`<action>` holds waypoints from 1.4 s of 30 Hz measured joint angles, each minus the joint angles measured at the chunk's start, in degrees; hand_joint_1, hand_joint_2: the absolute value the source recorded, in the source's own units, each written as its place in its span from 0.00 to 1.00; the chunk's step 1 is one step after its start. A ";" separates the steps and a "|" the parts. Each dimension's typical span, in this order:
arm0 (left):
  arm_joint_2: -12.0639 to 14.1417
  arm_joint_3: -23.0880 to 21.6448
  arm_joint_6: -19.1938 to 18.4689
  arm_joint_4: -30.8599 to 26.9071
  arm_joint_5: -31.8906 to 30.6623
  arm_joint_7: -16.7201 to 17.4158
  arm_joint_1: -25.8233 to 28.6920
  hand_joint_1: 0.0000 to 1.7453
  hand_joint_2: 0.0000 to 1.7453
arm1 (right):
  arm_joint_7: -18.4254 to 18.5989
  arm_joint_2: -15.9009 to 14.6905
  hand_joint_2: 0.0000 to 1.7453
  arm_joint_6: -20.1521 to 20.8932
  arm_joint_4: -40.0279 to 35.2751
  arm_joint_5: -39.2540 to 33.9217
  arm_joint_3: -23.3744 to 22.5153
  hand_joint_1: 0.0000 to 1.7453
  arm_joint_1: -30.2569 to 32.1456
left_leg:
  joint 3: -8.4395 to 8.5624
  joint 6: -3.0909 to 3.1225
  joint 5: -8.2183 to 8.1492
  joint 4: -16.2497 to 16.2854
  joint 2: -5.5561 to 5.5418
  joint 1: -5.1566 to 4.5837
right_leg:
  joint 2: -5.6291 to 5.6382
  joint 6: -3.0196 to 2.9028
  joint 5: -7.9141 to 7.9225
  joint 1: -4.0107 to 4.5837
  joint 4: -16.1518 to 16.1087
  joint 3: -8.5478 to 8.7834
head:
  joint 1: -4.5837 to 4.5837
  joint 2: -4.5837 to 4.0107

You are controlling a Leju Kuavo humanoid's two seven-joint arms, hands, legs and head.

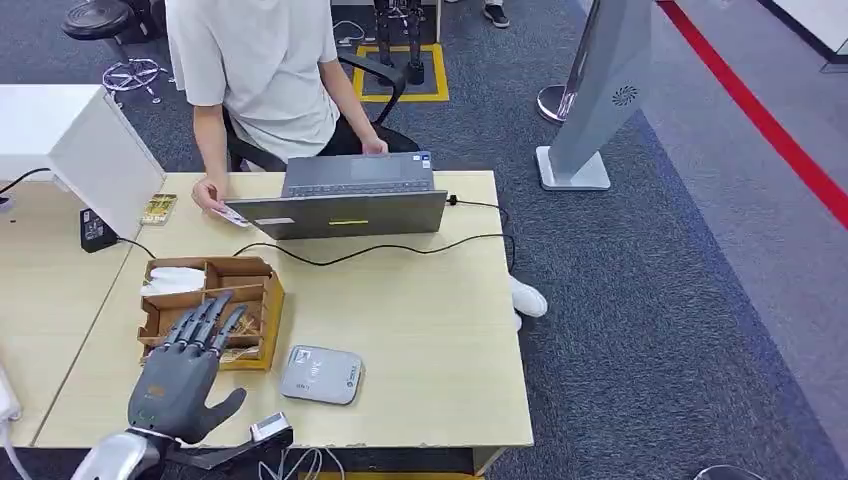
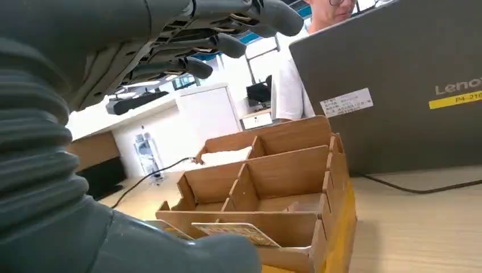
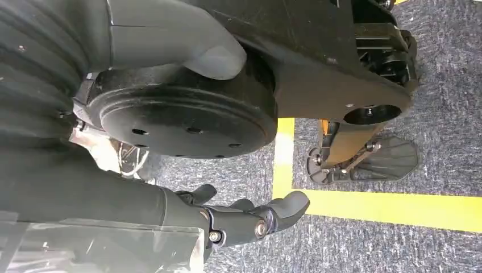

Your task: Pass the card to the sensor for recognition and then transmit it.

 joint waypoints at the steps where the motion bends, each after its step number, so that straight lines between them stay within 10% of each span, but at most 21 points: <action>1: 0.00 -0.04 0.00 0.04 0.00 0.00 0.01 0.00 1.00 | 0.00 0.00 1.00 -0.02 0.02 0.00 0.00 0.00 0.00 | 0.00 0.00 0.00 0.00 0.00 0.00 | 0.00 0.00 0.00 0.00 0.00 0.00 | 0.00 0.00; 42: -7.78 7.34 -0.29 11.25 -2.84 5.40 -0.70 0.00 1.00 | 1.03 -0.02 1.00 -0.83 0.00 1.38 1.68 0.00 -0.36 | 0.01 0.00 0.00 0.00 0.00 0.00 | 0.00 0.00 0.00 0.00 -0.01 0.02 | 0.00 0.00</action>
